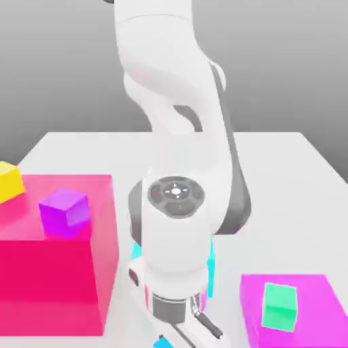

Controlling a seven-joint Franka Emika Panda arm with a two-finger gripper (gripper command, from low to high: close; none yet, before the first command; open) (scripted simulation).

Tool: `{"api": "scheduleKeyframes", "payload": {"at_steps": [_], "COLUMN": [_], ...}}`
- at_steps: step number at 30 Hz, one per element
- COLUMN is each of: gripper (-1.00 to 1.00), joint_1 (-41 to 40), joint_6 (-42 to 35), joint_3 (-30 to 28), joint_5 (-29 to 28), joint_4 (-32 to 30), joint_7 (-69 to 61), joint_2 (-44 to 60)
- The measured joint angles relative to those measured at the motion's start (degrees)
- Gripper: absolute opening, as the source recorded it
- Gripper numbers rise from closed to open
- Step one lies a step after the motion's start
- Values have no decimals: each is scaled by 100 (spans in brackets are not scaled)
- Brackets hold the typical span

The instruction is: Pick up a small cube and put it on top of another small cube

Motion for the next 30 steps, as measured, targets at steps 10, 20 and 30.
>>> {"api": "scheduleKeyframes", "payload": {"at_steps": [10,20,30], "gripper": [-100,-100,-100], "joint_1": [-301,-1144,-2128], "joint_6": [-1627,-3716,-4136], "joint_3": [235,-267,-1023], "joint_5": [199,940,1488], "joint_4": [765,1786,763], "joint_7": [-1021,-1349,719], "joint_2": [-244,-904,-2968]}}
